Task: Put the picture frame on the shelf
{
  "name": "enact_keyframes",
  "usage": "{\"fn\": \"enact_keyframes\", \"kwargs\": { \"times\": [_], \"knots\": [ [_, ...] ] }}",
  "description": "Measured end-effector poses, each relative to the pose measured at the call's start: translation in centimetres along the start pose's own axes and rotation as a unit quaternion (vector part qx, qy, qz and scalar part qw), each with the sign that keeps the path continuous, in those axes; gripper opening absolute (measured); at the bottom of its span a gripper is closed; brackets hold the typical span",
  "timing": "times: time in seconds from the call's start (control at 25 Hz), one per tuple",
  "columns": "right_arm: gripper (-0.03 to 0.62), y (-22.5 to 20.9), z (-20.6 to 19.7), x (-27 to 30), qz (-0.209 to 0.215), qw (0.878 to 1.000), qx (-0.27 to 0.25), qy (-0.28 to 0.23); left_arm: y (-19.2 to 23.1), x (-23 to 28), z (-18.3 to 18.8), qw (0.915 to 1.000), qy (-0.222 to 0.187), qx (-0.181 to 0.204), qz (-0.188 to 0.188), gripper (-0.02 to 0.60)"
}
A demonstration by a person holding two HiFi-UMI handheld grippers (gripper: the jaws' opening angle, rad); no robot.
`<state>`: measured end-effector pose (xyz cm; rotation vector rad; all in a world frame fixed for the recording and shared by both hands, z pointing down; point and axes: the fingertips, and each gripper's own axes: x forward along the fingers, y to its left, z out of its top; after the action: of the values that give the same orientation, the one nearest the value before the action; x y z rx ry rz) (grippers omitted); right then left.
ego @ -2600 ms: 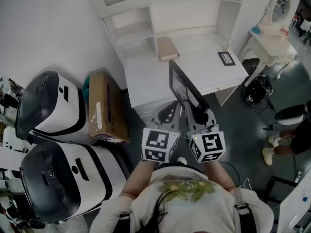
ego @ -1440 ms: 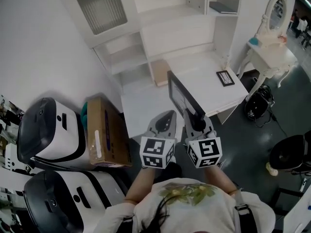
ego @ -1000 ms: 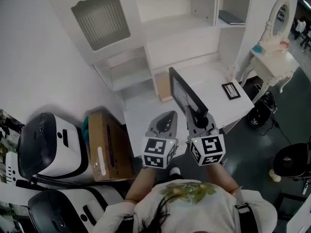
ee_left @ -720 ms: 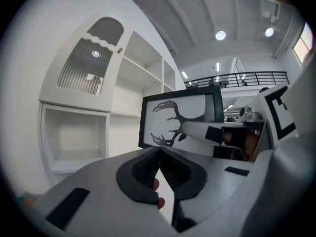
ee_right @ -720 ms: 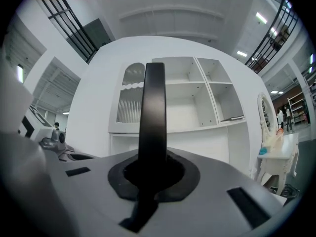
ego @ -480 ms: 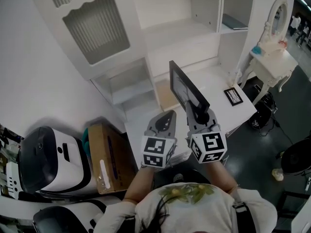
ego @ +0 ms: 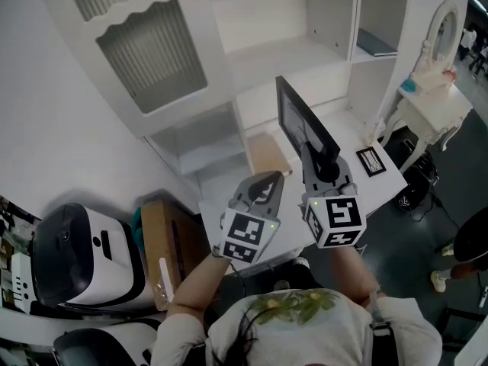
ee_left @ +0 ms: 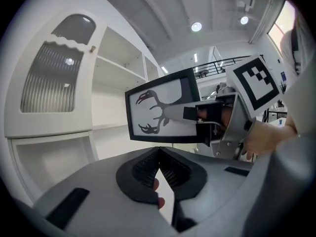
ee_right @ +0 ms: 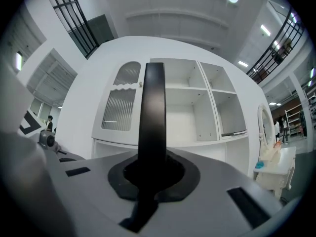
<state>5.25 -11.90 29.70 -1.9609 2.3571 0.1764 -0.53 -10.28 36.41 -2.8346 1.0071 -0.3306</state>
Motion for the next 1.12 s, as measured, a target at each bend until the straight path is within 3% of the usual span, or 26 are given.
{"fn": "enact_keyframes", "kwargs": {
  "times": [0.32,0.68,1.12],
  "knots": [
    [0.035,-0.7,-0.7,2.1,0.007,1.0,0.02,-0.01,-0.3,4.3,0.4,0.9994,-0.004,-0.033,0.012,0.028],
    [0.035,-2.8,-0.1,4.6,0.034,0.999,0.019,-0.018,2.0,7.0,-0.2,0.9947,-0.002,-0.096,0.036,0.028],
    [0.035,-2.8,1.9,8.3,0.059,0.997,0.021,-0.046,5.2,8.5,-0.1,0.9931,-0.004,-0.103,0.055,0.028]
  ]
}}
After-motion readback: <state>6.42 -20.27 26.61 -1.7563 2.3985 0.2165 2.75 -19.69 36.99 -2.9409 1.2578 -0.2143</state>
